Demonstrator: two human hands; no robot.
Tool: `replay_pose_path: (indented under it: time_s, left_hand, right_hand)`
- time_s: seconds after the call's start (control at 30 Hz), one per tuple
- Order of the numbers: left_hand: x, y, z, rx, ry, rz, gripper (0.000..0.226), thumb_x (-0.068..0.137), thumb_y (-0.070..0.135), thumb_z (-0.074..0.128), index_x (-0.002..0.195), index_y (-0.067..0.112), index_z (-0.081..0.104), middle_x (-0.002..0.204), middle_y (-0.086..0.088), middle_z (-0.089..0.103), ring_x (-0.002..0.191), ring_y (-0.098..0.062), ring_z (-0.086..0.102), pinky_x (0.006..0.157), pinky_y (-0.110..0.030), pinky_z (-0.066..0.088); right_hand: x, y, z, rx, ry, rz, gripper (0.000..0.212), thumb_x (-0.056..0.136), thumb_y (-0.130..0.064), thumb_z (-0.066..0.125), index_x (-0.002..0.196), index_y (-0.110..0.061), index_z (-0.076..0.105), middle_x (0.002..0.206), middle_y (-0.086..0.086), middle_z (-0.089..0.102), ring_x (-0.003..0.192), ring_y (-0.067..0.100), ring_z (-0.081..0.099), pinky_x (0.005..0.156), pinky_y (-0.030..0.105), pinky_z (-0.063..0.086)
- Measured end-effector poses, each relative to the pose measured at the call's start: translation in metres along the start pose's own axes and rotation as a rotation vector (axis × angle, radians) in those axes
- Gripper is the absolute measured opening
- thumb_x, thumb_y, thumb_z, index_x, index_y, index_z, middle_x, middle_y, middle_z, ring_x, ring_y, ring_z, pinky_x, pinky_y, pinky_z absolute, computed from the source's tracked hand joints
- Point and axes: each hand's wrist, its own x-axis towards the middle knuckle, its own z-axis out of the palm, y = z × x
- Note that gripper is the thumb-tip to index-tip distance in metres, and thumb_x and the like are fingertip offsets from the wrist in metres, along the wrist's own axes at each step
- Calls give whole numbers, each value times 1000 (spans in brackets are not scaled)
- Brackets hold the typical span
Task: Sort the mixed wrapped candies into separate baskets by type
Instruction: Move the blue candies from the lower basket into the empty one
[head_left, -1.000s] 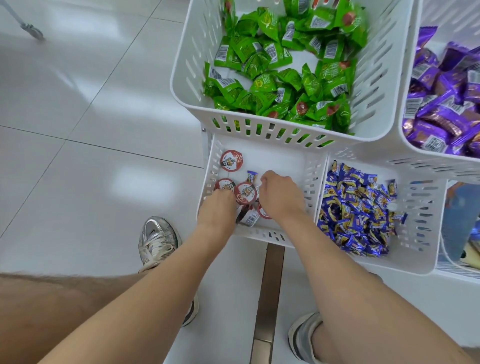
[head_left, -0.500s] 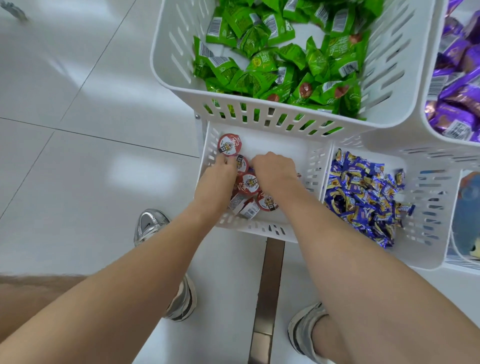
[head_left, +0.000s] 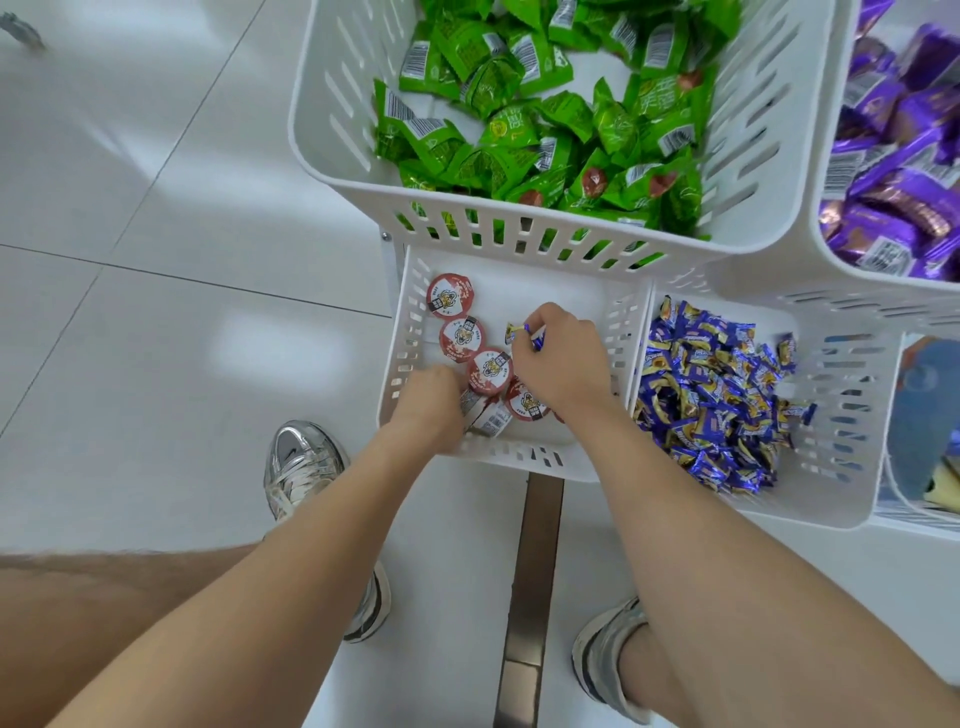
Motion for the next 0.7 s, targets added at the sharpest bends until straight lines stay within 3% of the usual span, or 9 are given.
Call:
replay_pose_path:
  time_s: [0.1, 0.23, 0.37, 0.43, 0.57, 0.7]
  left_hand:
    - [0, -7, 1, -82, -8, 87, 52, 78, -7, 52, 119, 19, 71, 108, -10, 73, 101, -35, 64, 72, -29, 44]
    - [5, -12, 3, -6, -45, 162, 61, 80, -2, 58, 135, 25, 60, 114, -8, 71, 106, -34, 63, 75, -27, 42]
    - [11, -14, 5, 51, -73, 131, 48, 83, 11, 66, 129, 18, 55, 118, -9, 67, 111, -34, 62, 83, -37, 51]
    - [11, -8, 3, 65, -99, 102, 44, 88, 10, 62, 130, 9, 51, 124, -14, 62, 114, -35, 59, 84, -37, 48]
    - [8, 5, 9, 39, -149, 65, 52, 89, 5, 56, 136, -5, 36, 125, -24, 56, 111, -38, 59, 82, -40, 49]
    - [4, 9, 10, 3, -90, 35, 42, 87, 10, 67, 125, 1, 51, 120, -18, 61, 108, -34, 60, 82, -36, 52]
  right_hand:
    - [-10, 3, -4, 29, -19, -18, 12, 94, -33, 57, 97, -23, 63, 67, -3, 62, 61, 21, 60, 55, 28, 41]
    - [-19, 2, -10, 92, -34, -2, 11, 91, -38, 59, 92, -28, 62, 64, -3, 63, 56, 19, 61, 52, 28, 42]
    - [-22, -2, -20, 104, -11, 20, 11, 91, -38, 60, 89, -27, 62, 60, -4, 63, 52, 18, 61, 48, 29, 46]
    - [-23, -2, -22, 124, 8, 40, 13, 90, -39, 60, 86, -27, 61, 59, -4, 62, 50, 20, 61, 49, 31, 51]
    - [-26, 1, -25, 161, 0, 63, 13, 90, -37, 61, 86, -24, 61, 55, -3, 59, 47, 17, 58, 48, 27, 45]
    - [-30, 2, -26, 135, -31, 60, 16, 92, -37, 63, 85, -22, 62, 57, -5, 59, 55, 13, 58, 50, 25, 36]
